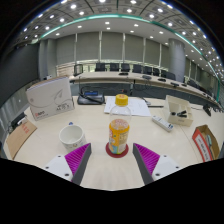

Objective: Pour water

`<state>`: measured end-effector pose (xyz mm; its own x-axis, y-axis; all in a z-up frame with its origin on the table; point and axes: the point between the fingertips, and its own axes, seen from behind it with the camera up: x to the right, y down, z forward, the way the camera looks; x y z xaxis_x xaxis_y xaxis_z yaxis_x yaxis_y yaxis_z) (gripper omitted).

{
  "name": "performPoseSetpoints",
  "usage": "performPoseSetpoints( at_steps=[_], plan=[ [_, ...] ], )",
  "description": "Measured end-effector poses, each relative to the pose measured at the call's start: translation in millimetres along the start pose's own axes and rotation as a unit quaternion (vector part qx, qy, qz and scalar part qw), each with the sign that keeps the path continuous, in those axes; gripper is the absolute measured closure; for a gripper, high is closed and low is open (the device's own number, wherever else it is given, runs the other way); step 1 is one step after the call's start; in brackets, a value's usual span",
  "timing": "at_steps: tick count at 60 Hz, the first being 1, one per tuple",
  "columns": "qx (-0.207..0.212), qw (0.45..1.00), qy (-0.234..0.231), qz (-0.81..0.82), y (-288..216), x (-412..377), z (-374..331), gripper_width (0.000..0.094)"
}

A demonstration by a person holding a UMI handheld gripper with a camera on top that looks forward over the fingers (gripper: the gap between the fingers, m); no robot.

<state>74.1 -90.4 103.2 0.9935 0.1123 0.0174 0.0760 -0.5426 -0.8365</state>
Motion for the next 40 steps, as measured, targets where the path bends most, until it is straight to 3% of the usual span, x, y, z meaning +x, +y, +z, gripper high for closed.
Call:
performPoseSetpoints(
  at_steps=[10,20,29,40],
  plan=[
    [-0.028,0.999,0.044,-0.009,14,-37,-119,0.0074],
    [-0.021,0.998,0.05,-0.018,27,-88,-210,0.0076],
    [-0.029,0.998,0.048,-0.008,42,-112,-255,0.008],
    [-0.011,0.998,0.061,-0.033,37,-118,-279,0.0079]
  ],
)
